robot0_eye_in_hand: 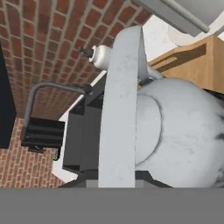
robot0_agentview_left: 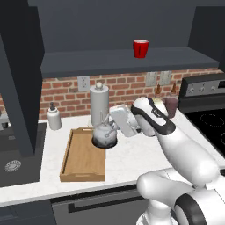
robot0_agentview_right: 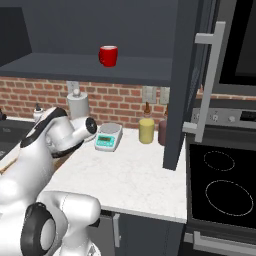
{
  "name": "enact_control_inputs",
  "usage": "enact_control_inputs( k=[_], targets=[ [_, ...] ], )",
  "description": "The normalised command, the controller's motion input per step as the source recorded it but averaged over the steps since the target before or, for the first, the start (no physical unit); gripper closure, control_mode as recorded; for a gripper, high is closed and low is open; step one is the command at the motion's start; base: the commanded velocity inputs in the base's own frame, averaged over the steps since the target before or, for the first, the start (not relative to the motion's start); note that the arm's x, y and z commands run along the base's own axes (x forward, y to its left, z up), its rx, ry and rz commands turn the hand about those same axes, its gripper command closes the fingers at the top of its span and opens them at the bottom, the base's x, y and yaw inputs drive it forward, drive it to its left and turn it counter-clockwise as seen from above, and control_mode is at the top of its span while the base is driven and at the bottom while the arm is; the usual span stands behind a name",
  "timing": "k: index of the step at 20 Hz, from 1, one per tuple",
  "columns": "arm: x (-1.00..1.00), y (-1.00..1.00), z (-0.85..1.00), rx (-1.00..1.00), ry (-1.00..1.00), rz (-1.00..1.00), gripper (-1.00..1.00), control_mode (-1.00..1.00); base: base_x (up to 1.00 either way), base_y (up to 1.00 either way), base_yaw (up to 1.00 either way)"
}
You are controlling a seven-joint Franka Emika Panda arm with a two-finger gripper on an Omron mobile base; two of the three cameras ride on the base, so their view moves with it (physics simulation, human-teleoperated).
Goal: Pick the kettle from the counter and place it on the tray. Then pick the mug from the cabinet and place it on the tray. Then close the cabinet doors.
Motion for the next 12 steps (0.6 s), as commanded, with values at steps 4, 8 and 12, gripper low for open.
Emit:
enact_control_inputs(
  k=[4, 8, 12],
  targets=[
    [0.61, 0.39, -0.25, 0.06, 0.0, 0.0, 1.0, -1.0, 0.0, 0.0, 0.0],
    [0.64, 0.23, -0.27, 0.07, 0.0, 0.0, 1.0, -1.0, 0.0, 0.0, 0.0],
    [0.58, 0.22, -0.29, 0.05, 0.0, 0.0, 1.0, -1.0, 0.0, 0.0, 0.0]
  ],
)
